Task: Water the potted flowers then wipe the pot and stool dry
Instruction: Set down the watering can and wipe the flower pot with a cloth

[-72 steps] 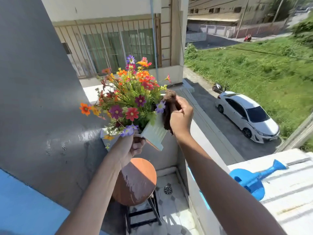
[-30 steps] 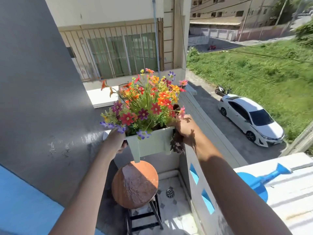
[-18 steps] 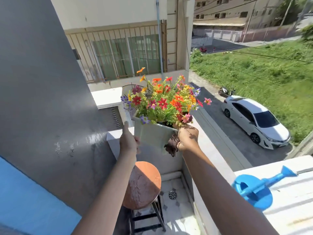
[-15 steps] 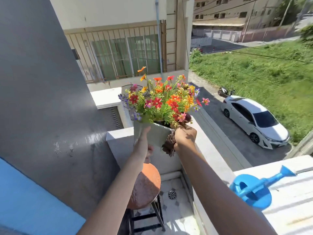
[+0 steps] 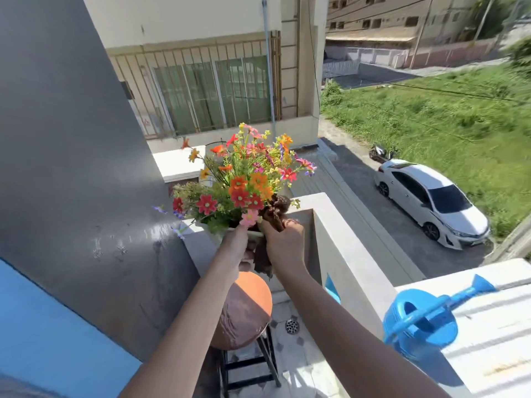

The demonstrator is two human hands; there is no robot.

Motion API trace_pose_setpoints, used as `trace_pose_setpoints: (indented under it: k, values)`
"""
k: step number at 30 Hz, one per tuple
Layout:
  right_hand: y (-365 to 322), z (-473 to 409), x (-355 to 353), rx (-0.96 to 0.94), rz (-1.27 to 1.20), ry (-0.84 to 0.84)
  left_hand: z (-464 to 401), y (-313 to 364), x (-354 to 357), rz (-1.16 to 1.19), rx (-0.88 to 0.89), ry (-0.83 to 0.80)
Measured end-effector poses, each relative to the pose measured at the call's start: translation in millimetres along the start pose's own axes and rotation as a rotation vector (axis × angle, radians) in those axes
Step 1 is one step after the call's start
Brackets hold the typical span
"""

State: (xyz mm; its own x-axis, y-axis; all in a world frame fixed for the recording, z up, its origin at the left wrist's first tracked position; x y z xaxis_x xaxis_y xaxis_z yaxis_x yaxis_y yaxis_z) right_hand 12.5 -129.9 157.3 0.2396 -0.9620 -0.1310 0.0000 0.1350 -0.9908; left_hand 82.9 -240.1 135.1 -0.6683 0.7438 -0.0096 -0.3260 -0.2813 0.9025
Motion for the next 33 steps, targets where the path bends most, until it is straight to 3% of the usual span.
trace_pose_setpoints:
  k: [8,13,18,21,27,33]
  values:
    - [-21,29,8,-0.403,0.037,-0.147,4,10,-24,0.137,-0.007,-0.031]
    - [-21,2,-7,-0.487,0.108,0.062,1,-4,-27,0.282,-0.069,-0.114]
    - [-40,-56,-26,-0.362,0.025,0.174,14,-12,-18,0.327,-0.076,-0.177]
    - [-48,-64,-12,-0.382,0.147,0.140,14,-13,-12,0.395,-0.097,-0.186]
    - [-36,16,12,-0.686,0.170,0.004,6,1,-16,0.507,-0.047,-0.151]
    - [-19,21,10,-0.716,0.203,-0.014,2,2,-20,0.455,-0.042,-0.200]
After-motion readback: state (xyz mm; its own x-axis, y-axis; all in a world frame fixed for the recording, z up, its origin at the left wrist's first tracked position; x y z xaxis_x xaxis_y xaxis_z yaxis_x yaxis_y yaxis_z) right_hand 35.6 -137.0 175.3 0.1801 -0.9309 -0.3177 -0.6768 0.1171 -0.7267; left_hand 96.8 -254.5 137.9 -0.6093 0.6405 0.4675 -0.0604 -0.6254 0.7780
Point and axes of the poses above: each hand's wrist, its own z-axis away from the middle knuckle, its own x-axis out of the palm, y = z × x, the point moved 8 cm from there along -z, towards the middle knuckle, and after that the axes turned 3 degrees about z, right-handed, at the moved point
